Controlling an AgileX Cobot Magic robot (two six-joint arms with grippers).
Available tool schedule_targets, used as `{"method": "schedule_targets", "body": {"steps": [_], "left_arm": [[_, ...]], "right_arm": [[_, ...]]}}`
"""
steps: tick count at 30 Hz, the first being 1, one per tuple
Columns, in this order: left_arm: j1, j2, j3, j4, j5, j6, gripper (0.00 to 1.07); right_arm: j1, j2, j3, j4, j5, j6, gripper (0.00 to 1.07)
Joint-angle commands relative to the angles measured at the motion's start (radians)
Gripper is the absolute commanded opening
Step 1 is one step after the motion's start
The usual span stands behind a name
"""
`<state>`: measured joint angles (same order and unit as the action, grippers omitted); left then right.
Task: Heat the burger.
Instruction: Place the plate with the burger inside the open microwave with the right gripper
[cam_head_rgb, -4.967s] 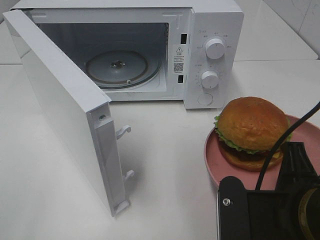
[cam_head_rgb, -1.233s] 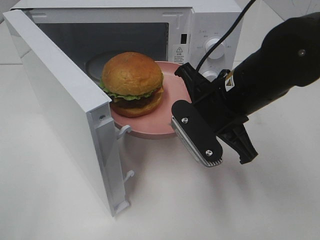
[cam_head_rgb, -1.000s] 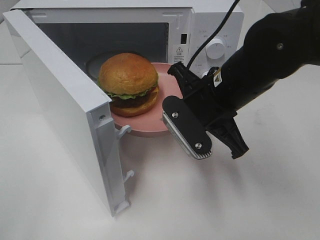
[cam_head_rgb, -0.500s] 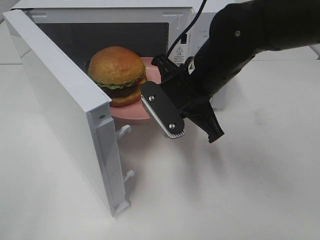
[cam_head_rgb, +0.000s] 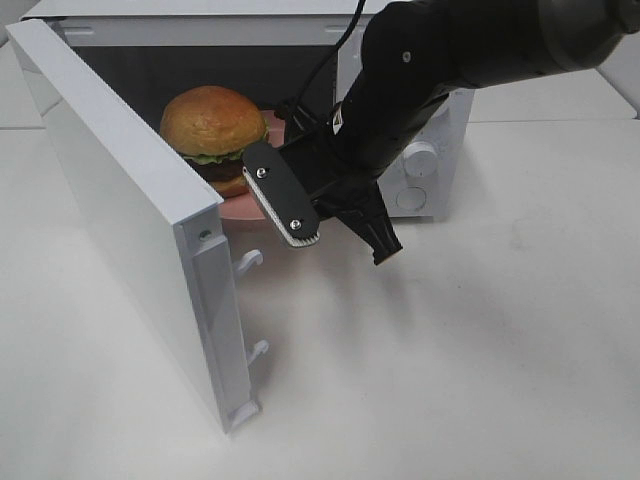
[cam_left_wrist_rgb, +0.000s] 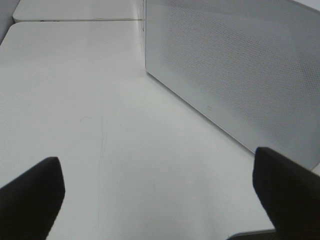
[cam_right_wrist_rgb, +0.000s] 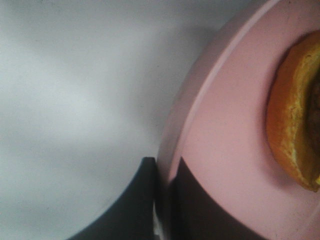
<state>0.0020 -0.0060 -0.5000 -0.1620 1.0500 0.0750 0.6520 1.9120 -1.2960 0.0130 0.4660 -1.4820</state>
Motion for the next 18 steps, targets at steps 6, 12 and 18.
{"method": "schedule_targets", "body": {"steps": [6, 12, 18], "left_arm": [[0.001, -0.024, 0.002, 0.0, -0.013, -0.001, 0.94], [0.001, -0.024, 0.002, 0.0, -0.013, -0.001, 0.94], [0.001, -0.024, 0.002, 0.0, -0.013, -0.001, 0.94]], "right_arm": [[-0.005, 0.065, -0.132, -0.013, -0.031, 0.068, 0.0], [-0.005, 0.118, -0.206, -0.026, -0.022, 0.109, 0.0], [-0.005, 0.178, -0.288, -0.042, -0.005, 0.157, 0.0]]}}
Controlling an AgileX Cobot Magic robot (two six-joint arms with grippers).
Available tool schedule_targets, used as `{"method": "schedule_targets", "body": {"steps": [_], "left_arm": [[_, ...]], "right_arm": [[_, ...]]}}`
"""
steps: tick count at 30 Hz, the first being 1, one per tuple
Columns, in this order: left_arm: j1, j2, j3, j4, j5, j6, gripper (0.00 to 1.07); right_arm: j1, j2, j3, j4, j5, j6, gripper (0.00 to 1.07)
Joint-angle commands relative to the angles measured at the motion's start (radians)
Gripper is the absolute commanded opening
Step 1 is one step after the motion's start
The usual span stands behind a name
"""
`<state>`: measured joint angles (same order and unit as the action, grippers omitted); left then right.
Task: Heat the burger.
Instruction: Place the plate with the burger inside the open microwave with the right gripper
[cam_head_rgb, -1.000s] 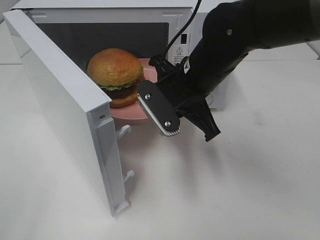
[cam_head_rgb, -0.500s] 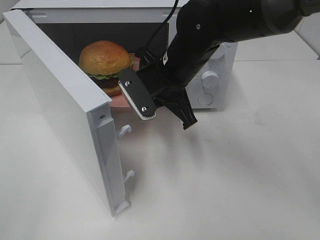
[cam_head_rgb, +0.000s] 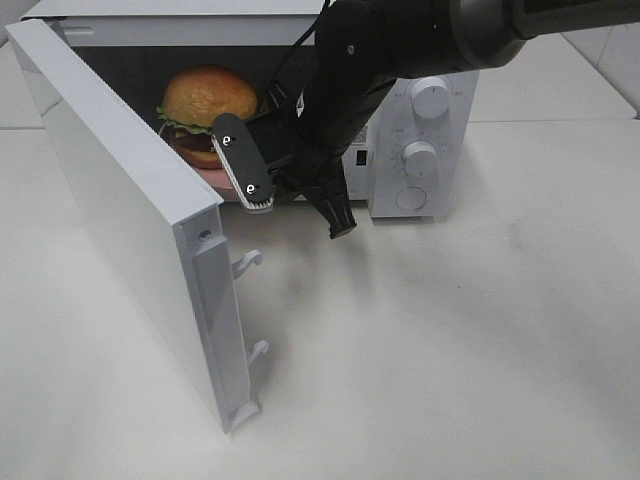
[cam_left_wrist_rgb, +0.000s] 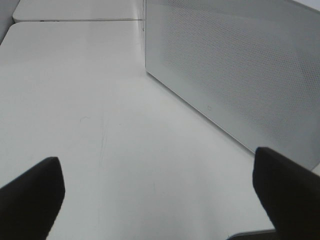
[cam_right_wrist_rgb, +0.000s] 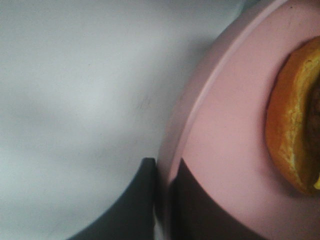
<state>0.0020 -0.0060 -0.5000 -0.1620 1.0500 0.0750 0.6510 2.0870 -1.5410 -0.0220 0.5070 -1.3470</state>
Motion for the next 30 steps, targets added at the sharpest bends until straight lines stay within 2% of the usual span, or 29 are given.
{"method": "schedule_targets", "body": {"steps": [1, 17, 30], "left_arm": [[0.001, -0.024, 0.002, 0.0, -0.013, -0.001, 0.94], [0.001, -0.024, 0.002, 0.0, -0.013, -0.001, 0.94], [0.001, -0.024, 0.002, 0.0, -0.013, -0.001, 0.94]], "right_arm": [[-0.004, 0.003, -0.043, -0.007, -0.046, 0.022, 0.0], [-0.004, 0.135, -0.261, -0.107, -0.004, 0.156, 0.0], [-0.007, 0.226, -0.394, -0.111, 0.03, 0.156, 0.0]]}}
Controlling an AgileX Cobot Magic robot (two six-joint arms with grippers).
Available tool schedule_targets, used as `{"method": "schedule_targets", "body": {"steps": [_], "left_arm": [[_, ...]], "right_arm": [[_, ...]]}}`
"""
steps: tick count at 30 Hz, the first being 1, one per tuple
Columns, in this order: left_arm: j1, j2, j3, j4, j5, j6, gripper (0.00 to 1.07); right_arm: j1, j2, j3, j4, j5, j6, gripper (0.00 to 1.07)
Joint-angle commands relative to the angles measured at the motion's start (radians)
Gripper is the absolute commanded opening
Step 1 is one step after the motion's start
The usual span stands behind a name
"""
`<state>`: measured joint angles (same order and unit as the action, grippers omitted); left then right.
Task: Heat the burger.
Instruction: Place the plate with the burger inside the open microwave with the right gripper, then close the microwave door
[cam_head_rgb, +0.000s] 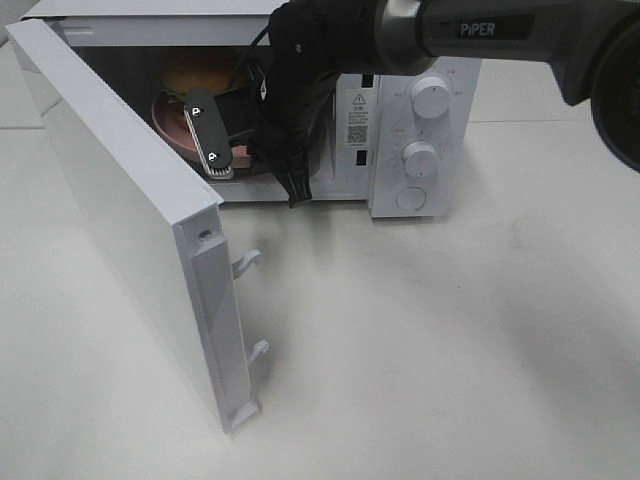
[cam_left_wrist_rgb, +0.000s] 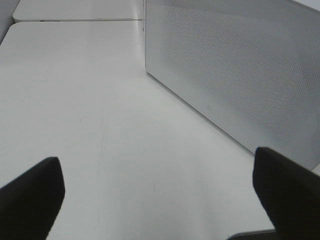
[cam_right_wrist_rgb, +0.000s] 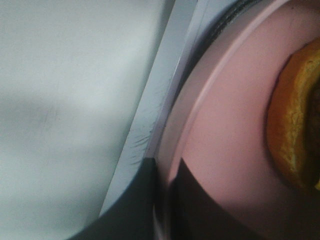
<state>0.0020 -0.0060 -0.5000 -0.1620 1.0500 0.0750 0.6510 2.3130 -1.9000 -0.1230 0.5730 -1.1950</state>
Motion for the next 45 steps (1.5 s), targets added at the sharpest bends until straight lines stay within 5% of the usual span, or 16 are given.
{"method": "schedule_targets", "body": {"steps": [1, 12, 20, 28, 40, 45], "left_arm": [[0.001, -0.024, 0.002, 0.0, -0.013, -0.001, 0.94], [0.001, -0.024, 0.002, 0.0, -0.013, -0.001, 0.94], [0.001, -0.024, 0.002, 0.0, -0.013, -0.001, 0.94], [0.001, -0.024, 0.002, 0.0, -0.013, -0.001, 0.94], [0.001, -0.024, 0.002, 0.0, -0.013, -0.001, 0.94], [0.001, -0.024, 0.002, 0.0, -0.013, -0.001, 0.94]], "right_arm": [[-0.007, 0.007, -0.04, -0.01, -0.039, 0.004, 0.01], [-0.008, 0.041, -0.049, -0.06, -0.072, 0.106, 0.15], [-0.008, 0.041, -0.044, -0.084, -0.063, 0.153, 0.45], [-0.007, 0.023, -0.032, -0.058, -0.03, 0.159, 0.52], [-0.007, -0.13, 0.22, -0.024, -0.166, 0.152, 0.76], [-0.007, -0.19, 0.309, -0.025, -0.203, 0.153, 0.78]]}}
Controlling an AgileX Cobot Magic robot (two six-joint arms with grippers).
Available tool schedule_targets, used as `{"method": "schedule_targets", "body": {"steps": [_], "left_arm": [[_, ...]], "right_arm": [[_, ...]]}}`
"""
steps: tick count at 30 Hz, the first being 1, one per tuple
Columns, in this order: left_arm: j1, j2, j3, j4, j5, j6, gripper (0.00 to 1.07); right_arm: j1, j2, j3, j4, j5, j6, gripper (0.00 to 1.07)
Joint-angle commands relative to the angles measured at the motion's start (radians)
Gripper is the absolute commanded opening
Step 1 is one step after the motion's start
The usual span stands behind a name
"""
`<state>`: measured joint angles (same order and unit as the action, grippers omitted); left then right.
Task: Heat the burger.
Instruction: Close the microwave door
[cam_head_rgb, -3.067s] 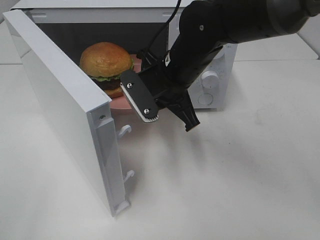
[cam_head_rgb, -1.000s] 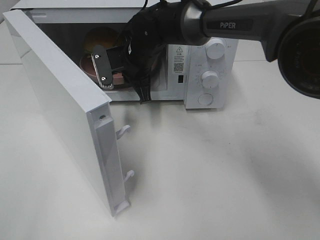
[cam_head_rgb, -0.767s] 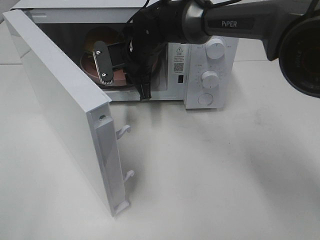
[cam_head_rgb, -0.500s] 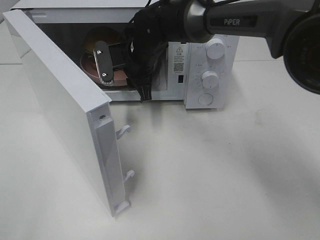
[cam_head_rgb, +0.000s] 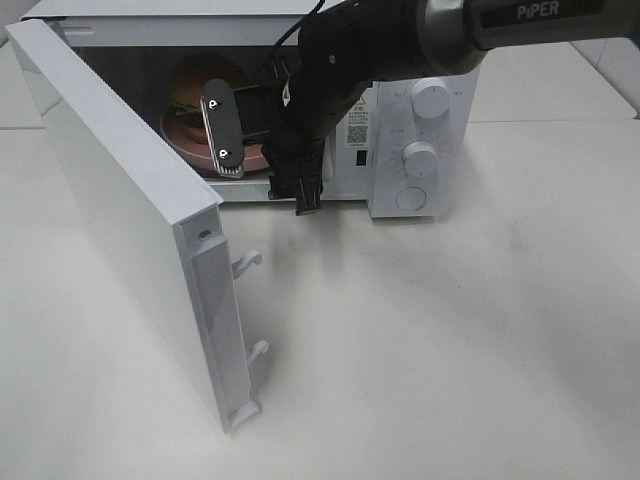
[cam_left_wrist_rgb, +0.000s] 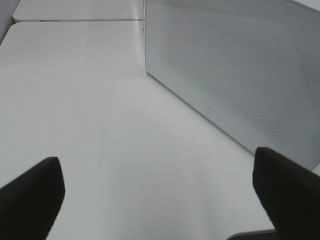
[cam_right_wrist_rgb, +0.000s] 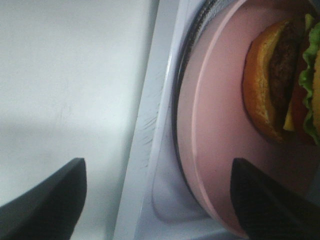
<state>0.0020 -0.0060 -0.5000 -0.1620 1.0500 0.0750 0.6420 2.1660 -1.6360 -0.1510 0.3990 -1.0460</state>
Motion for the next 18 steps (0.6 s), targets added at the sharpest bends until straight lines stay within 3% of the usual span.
{"method": "schedule_targets", "body": {"steps": [1, 18], "left_arm": [[0.001, -0.024, 0.002, 0.0, -0.013, -0.001, 0.94], [0.001, -0.024, 0.002, 0.0, -0.013, -0.001, 0.94]], "right_arm": [[0.002, -0.043, 0.045, 0.003, -0.029, 0.004, 0.78], [0.002, -0.284, 0.356, -0.006, -0.09, 0.011, 0.76]]}}
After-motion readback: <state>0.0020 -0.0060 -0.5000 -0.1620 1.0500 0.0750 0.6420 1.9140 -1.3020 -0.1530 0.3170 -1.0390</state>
